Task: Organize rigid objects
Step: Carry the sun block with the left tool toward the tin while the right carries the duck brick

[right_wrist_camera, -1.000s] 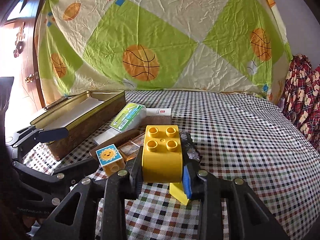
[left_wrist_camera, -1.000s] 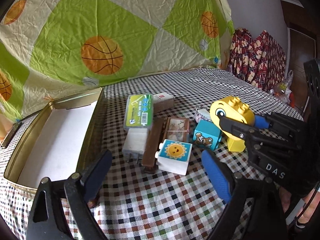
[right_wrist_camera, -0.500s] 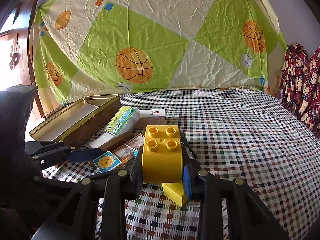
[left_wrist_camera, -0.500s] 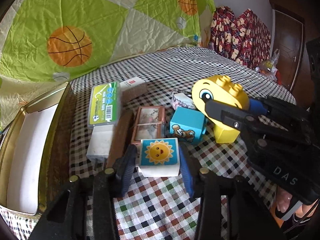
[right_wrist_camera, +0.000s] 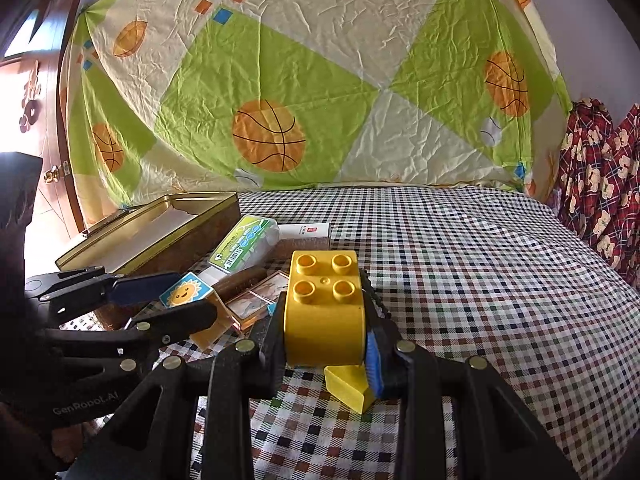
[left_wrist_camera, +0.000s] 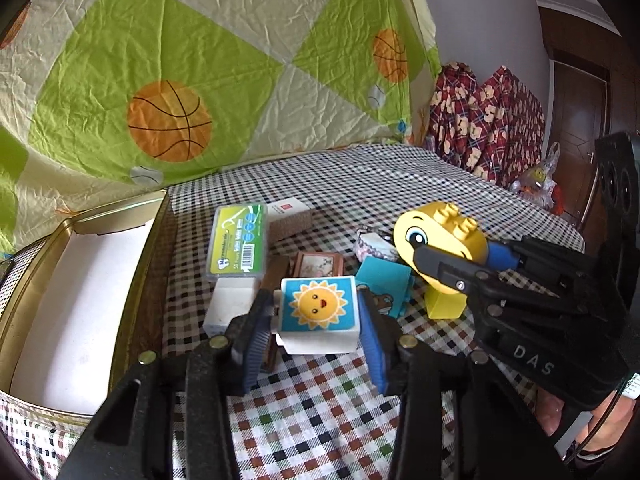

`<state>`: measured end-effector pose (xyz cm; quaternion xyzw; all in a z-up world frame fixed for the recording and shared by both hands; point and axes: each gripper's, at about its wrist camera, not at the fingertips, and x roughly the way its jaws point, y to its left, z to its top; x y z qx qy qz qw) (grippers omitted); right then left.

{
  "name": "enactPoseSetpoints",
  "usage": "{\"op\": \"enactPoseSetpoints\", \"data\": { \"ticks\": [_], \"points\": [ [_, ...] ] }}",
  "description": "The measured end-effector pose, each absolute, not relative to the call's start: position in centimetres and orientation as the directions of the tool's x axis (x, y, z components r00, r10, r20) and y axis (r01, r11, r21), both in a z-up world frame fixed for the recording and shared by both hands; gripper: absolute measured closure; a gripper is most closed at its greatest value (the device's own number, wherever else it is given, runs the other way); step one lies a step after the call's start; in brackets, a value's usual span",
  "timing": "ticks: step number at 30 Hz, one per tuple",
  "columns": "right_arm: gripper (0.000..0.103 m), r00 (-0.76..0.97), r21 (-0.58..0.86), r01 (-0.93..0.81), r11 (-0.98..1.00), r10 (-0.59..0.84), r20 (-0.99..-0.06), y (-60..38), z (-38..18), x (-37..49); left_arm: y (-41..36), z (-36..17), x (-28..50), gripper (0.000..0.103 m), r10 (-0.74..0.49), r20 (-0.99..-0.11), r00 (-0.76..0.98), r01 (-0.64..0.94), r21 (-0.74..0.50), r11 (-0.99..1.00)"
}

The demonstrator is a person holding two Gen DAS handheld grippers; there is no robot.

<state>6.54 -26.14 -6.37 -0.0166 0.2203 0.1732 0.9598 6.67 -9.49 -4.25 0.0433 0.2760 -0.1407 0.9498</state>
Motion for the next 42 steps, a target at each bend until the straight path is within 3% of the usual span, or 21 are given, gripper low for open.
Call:
{"op": "enactPoseSetpoints", "data": {
  "ticks": [42],
  "points": [
    [0.069, 0.889, -0.001, -0.322, 0.947, 0.302, -0.343, -26.0, -6.1, 5.1, -6.8, -3.1, 4.0, 0.061, -0.141, -0.382, 0.913, 0.13, -0.055, 0.99]
  ]
}}
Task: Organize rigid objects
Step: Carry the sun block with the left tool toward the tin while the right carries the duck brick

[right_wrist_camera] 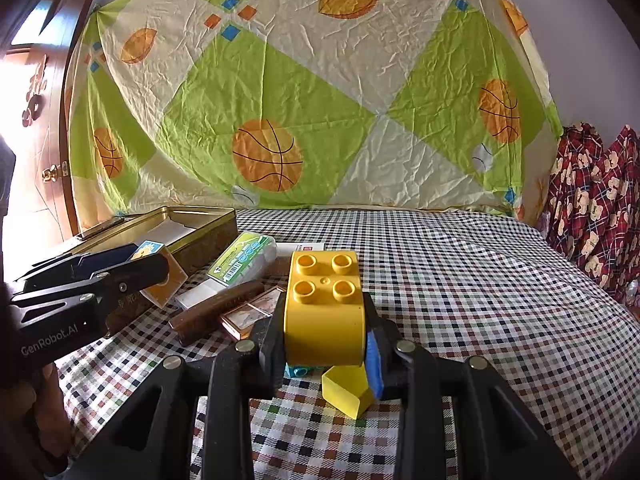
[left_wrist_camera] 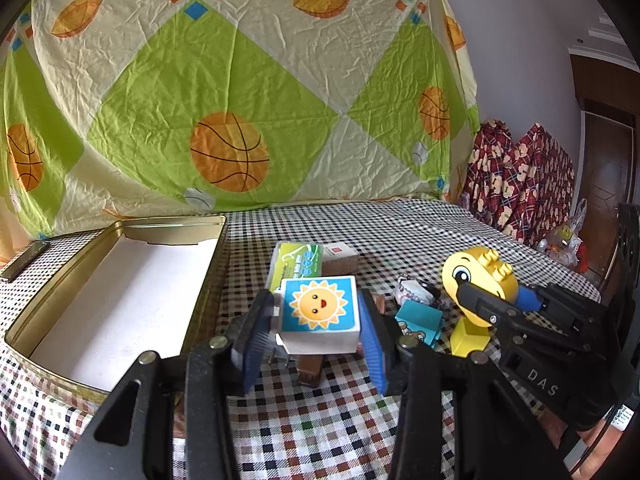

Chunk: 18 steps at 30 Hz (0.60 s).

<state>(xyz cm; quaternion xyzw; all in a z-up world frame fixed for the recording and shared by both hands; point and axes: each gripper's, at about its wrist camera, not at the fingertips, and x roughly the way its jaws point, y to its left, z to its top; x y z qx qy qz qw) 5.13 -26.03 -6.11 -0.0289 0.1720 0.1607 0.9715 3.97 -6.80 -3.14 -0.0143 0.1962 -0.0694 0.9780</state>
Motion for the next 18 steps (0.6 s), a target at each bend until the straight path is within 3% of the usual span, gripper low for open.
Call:
{"op": "enactPoseSetpoints", "data": {
  "ticks": [18],
  "points": [
    [0.069, 0.91, -0.011, -0.32, 0.947, 0.304, -0.283, -26.4, -5.9, 4.2, -6.3, -2.8, 2.4, 0.061, -0.094, -0.297, 0.95, 0.082, -0.053, 0.995]
  ]
}}
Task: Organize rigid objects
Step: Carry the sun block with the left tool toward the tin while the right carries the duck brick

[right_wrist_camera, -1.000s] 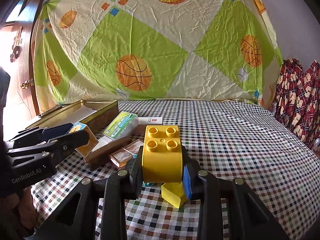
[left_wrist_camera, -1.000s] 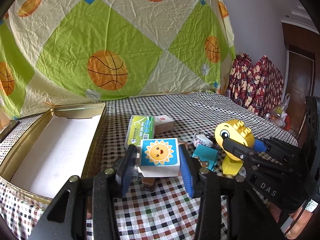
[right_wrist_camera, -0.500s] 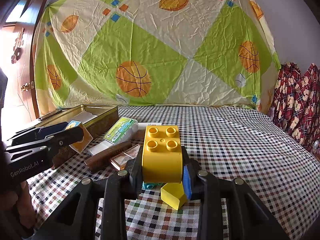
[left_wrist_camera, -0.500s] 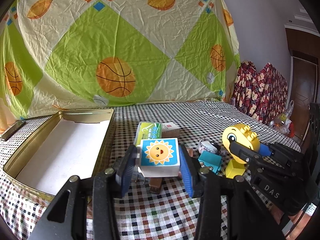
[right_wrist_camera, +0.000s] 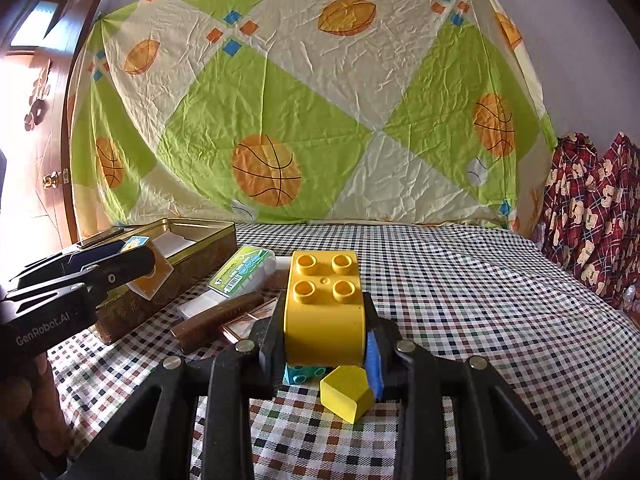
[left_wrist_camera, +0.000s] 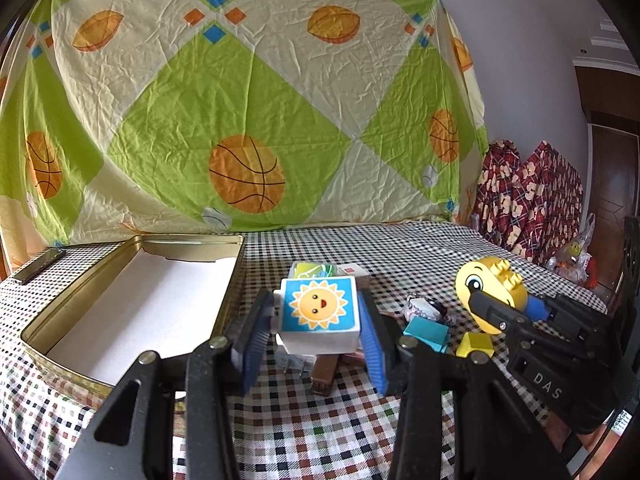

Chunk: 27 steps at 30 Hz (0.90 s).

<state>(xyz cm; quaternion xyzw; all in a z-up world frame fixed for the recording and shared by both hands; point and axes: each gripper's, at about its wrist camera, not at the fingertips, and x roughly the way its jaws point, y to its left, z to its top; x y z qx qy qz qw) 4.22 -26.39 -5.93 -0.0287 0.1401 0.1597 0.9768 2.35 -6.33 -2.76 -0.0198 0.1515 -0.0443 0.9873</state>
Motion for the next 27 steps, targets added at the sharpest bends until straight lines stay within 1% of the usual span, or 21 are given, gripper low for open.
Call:
{"op": "enactPoseSetpoints", "data": {
  "ticks": [11, 17, 22, 27],
  "points": [
    [0.069, 0.926, -0.02, -0.296, 0.955, 0.282, -0.249, -26.4, -5.8, 3.6, -5.8, -2.5, 1.8, 0.061, -0.066, -0.264, 0.962, 0.056, -0.047, 0.997],
    [0.069, 0.935, -0.019, -0.27, 0.963, 0.257, -0.246, -26.4, -5.7, 3.6, -5.2, -2.5, 1.4, 0.061, -0.048, -0.253, 0.966, 0.037, -0.049, 0.998],
    [0.069, 0.948, -0.055, -0.234, 0.971, 0.215, -0.236, -25.8, -5.6, 3.4, -4.6, -2.5, 1.0, 0.061, -0.029, -0.242, 0.97, 0.018, -0.045, 0.999],
    [0.069, 0.945, -0.049, -0.248, 0.968, 0.23, -0.232, -25.1, -5.5, 3.3, -3.9, -2.5, 0.6, 0.061, -0.009, -0.23, 0.973, 0.0, -0.039, 0.999]
  ]
}}
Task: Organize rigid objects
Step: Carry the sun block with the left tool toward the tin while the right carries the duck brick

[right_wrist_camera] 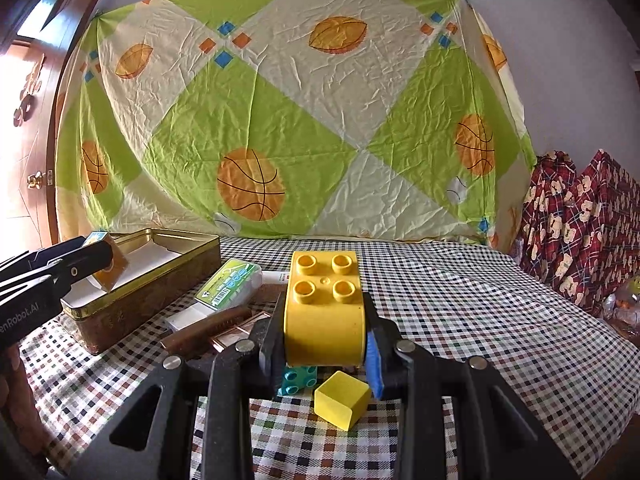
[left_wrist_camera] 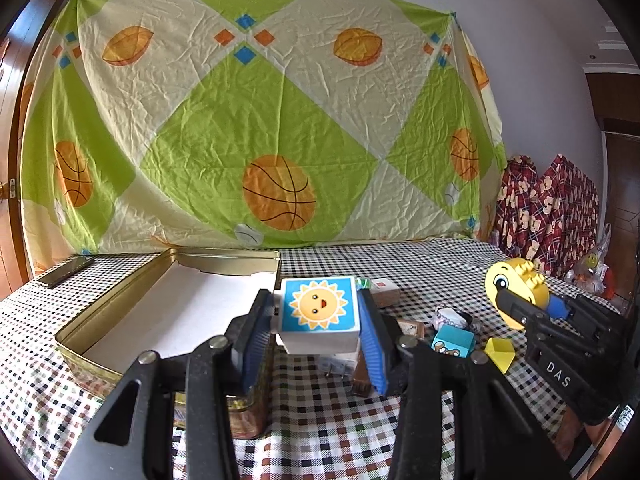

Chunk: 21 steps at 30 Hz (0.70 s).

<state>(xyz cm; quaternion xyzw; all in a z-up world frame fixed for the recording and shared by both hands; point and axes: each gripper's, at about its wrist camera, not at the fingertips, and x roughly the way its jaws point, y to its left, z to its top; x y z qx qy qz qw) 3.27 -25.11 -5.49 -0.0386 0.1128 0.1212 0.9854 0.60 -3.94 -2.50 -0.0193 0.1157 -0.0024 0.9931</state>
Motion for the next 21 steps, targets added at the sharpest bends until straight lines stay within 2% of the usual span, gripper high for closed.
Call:
{"op": "enactPoseSetpoints", "data": {
  "ticks": [21],
  "points": [
    [0.069, 0.929, -0.105, -0.321, 0.941, 0.292, -0.226, -21.1, -5.9, 1.9, -1.0, -2.6, -0.5, 0.061, 0.048, -0.221, 0.974, -0.063, -0.059, 0.996]
  ]
}}
